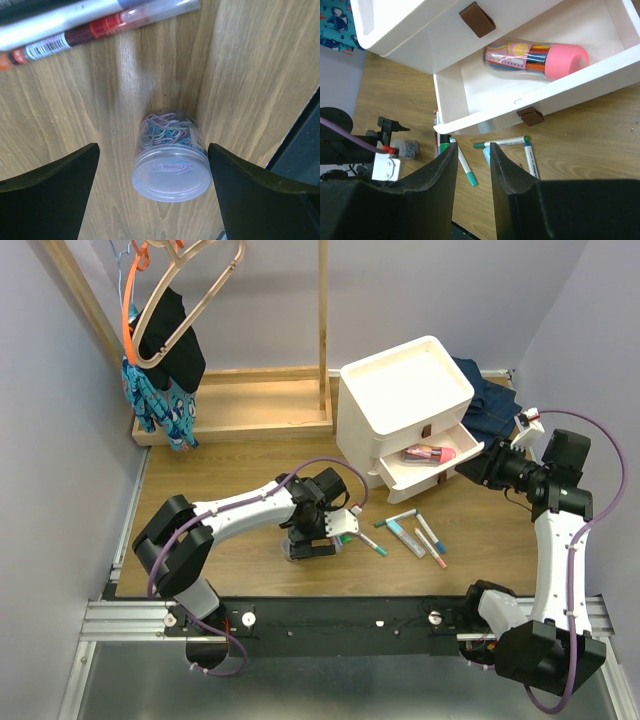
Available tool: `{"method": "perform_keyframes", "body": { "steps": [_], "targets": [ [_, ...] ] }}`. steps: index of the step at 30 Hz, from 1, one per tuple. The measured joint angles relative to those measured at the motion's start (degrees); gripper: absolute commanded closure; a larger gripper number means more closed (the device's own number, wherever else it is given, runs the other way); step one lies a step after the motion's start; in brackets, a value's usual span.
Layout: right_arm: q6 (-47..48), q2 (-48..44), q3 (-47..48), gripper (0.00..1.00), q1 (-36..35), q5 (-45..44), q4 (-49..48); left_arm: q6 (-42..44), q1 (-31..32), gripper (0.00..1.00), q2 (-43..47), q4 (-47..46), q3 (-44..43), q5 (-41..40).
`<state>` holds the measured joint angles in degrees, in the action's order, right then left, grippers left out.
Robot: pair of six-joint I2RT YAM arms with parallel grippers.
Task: Sort the stationery into containers
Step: Pick up the stationery from the center of the board.
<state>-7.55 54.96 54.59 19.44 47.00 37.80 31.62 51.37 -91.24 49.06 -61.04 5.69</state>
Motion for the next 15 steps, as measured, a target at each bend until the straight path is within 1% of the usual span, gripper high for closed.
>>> {"method": "perform_keyframes", "body": {
  "steps": [9, 12, 13, 15],
  "targets": [
    [-0.1, -0.4, 0.0, 0.60, 0.0, 0.0, 0.0, -1.6, -1.7, 0.02, -0.7, -0.1, 2.1, -0.7],
    [-0.4, -1.1, -0.4, 0.60, 0.0, 0.0, -0.2, -1.7, -1.8, 0.08, -0.7, -0.1, 3.0, -0.7],
    [-0.6, -1.4, -0.6, 0.60, 0.0, 0.0, -0.3, -1.7, -1.9, 0.13, -0.7, -0.1, 3.2, -0.7],
    [-0.7, -1.5, -0.8, 0.60, 0.0, 0.0, -0.3, -1.9, -2.2, 0.21, -0.7, -0.1, 3.2, -0.7]
  ]
}}
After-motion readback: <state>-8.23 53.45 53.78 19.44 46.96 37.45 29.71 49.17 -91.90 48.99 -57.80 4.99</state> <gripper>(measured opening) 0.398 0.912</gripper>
